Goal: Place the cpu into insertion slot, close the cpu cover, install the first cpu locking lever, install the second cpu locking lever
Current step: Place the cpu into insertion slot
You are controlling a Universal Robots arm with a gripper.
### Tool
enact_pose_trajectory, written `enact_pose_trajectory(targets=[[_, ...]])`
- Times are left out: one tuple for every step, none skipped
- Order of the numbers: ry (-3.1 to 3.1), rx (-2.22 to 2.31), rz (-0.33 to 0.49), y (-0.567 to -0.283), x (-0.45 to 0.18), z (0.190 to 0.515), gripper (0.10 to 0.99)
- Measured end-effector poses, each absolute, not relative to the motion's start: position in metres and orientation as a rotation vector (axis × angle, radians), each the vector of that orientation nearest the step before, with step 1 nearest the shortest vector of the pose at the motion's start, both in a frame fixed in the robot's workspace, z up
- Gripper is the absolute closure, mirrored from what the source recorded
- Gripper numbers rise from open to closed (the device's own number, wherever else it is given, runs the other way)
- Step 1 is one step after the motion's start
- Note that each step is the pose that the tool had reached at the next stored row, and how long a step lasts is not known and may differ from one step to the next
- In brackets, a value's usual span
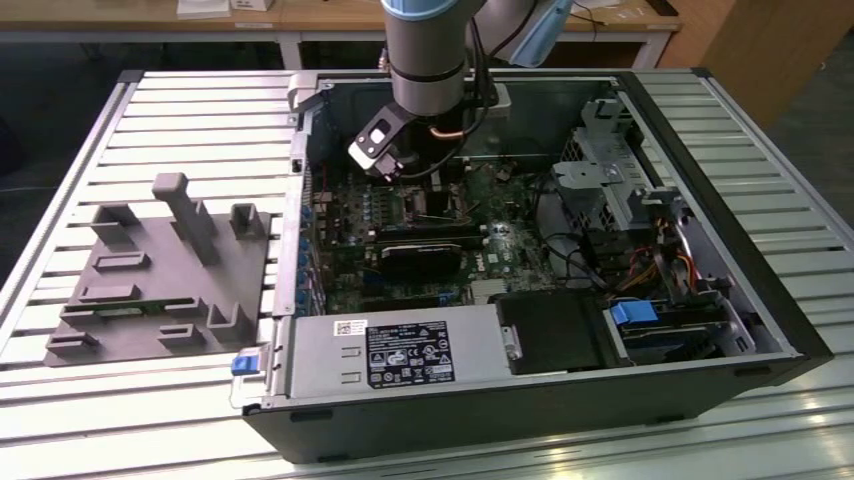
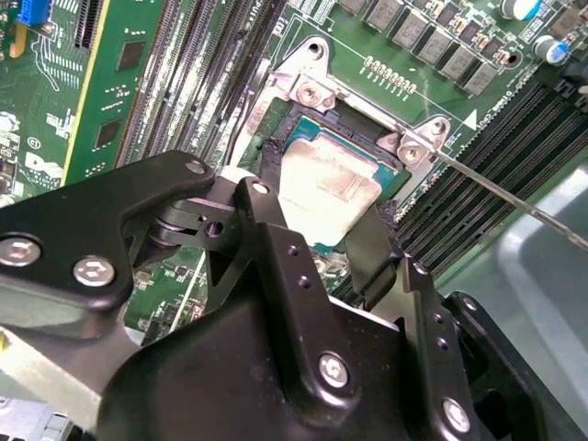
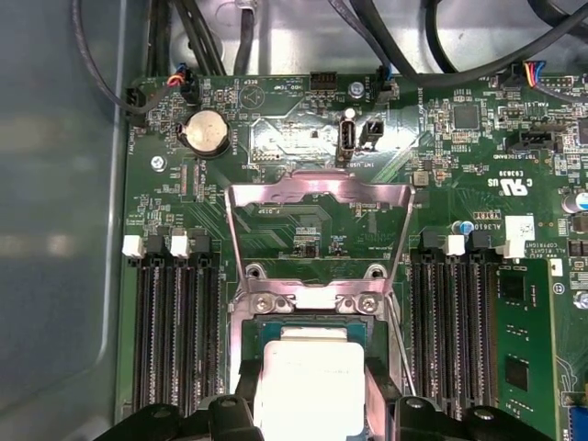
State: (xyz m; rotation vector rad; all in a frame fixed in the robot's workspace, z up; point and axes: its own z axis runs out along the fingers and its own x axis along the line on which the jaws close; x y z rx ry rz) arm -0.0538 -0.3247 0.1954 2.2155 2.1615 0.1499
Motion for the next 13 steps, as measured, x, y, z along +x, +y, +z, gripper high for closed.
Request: enact_pose_trajectory(targets=[[2.162,2.215,0.15,-0.3248,-0.0538,0.1952,0.557],[2.162,2.215,0.15,-0.3248,-0.0538,0.1951,0.557],[2.162,2.215,0.15,-0.3248,-0.0538,0.1951,0.557],[2.161,2.215,0.15,-0.3247,-0.0537,0.1951,0.557],[2.161,2.215,0.15,-0.3247,-0.0537,0.195,0.557],[2.162,2.215,0.15,-0.3247,-0.0537,0.195,0.557],[2.162,2.215,0.15,-0.3247,-0.0537,0.195,0.557],[2.162,2.215,0.151,-0.3247,-0.0537,0.1949,0.557],[2.162,2.215,0.15,-0.3247,-0.0537,0.1949,0.541],[2.162,2.215,0.15,-0.3247,-0.0537,0.1949,0.541],[2.162,2.215,0.15,-0.3247,-0.0537,0.1949,0.478],[2.162,2.215,0.15,-0.3247,-0.0537,0.1949,0.478],[2.162,2.215,0.15,-0.3247,-0.0537,0.1949,0.478]])
